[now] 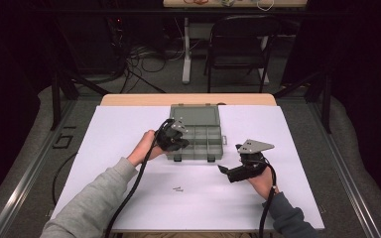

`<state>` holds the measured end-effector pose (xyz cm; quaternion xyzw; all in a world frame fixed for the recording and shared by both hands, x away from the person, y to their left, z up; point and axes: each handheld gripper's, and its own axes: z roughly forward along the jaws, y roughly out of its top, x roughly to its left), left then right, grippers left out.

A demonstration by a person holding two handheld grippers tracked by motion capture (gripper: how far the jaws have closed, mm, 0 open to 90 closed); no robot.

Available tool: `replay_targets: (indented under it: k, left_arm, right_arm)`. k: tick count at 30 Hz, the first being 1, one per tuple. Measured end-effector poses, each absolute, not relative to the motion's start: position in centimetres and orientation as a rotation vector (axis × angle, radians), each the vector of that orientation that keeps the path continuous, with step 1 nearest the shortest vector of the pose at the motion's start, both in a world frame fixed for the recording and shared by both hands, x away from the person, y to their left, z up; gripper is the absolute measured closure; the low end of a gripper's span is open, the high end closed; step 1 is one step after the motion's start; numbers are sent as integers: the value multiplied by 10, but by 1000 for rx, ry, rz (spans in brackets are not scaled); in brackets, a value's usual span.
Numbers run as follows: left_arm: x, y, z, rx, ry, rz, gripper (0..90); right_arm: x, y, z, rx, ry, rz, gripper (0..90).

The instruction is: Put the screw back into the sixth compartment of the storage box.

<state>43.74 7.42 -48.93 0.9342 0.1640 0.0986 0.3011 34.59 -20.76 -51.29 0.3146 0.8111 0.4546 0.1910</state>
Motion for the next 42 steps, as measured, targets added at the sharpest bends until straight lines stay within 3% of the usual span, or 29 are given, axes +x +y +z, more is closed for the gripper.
replay_targets:
  k: [14,20,28,32,42]
  left_arm:
    - [445,72,-500,2504,465,218,849]
    - [444,77,-496,2480,476,182,716]
    - [430,83,-490,2481,477,190,357]
    - [421,88,-488,2473,467,185,242]
    - [394,107,-486,2407,453,203,151]
  right_arm:
    - [346,-208,-513,886,2278,1281,0]
    - [346,-208,-512,884,2278,1279,0]
    - [346,-208,-512,883,2277,1286,0]
    - [346,-209,-512,885,2281,1284,0]
    - [346,-208,-512,883,2282,1285,0]
